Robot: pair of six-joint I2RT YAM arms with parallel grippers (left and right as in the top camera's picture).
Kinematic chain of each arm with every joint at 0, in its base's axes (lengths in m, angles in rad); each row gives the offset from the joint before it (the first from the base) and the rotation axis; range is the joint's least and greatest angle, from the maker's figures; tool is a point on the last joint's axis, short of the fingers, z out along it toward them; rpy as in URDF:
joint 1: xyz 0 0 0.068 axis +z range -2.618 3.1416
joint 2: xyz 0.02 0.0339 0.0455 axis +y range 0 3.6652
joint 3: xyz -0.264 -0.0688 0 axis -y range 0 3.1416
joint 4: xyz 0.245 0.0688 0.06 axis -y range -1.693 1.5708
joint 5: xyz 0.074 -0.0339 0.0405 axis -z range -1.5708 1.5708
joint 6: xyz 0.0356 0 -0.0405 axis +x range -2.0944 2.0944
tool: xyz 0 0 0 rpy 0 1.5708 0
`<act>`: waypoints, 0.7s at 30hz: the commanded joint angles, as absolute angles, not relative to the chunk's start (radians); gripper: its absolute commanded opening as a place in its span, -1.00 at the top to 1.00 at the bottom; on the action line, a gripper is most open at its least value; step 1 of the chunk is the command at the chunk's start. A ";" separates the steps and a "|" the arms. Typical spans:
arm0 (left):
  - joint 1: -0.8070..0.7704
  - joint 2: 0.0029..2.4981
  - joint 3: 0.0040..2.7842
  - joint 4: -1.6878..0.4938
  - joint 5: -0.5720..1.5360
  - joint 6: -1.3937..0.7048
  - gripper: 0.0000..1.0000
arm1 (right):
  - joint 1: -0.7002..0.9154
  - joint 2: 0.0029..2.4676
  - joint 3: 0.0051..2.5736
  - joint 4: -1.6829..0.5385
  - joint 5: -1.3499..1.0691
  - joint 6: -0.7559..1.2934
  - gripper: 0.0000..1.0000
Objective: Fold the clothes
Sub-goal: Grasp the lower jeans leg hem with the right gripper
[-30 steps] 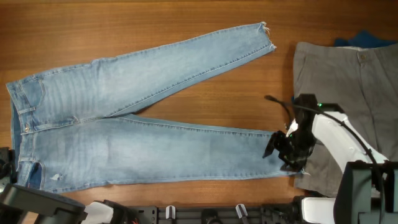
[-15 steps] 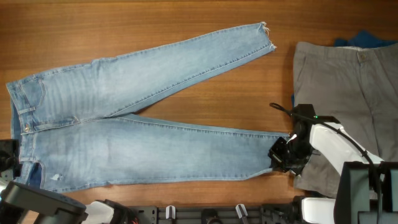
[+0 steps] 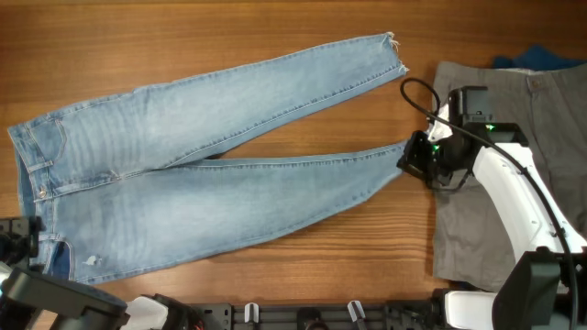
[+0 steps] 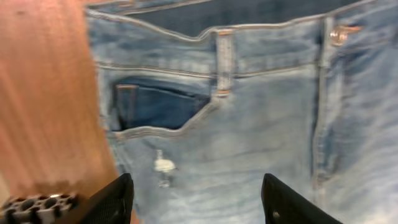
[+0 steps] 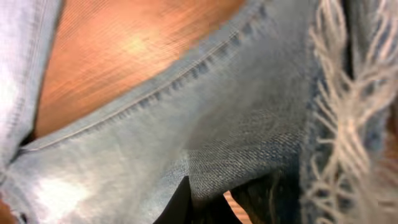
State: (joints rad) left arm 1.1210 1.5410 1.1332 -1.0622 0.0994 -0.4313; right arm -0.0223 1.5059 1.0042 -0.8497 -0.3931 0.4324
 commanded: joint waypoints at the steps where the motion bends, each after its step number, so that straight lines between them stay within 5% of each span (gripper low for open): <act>1: 1.134 1.537 1.052 -1.020 0.001 -0.427 -0.32 | -0.020 1.497 1.019 -0.818 -0.439 0.446 0.91; 10: 1.159 1.539 0.789 -0.727 -0.012 -0.427 0.14 | -0.020 1.497 1.019 -0.815 -0.434 0.446 0.91; 14: 1.159 1.539 0.763 -0.747 -0.035 -0.438 0.06 | -0.020 1.497 1.019 -0.814 -0.434 0.445 0.91; 16: 1.159 1.539 0.763 -0.747 -0.068 -0.463 0.28 | -0.020 1.497 1.019 -0.815 -0.425 0.446 0.91; 21: 1.159 1.579 0.751 -0.703 -0.109 -0.506 0.28 | -0.020 1.497 1.019 -0.814 -0.422 0.448 0.91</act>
State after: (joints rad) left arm 1.1534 1.5410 0.7692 -0.7170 -0.0727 -0.4702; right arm -0.0223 1.5059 1.0042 -0.8211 -0.4191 0.4404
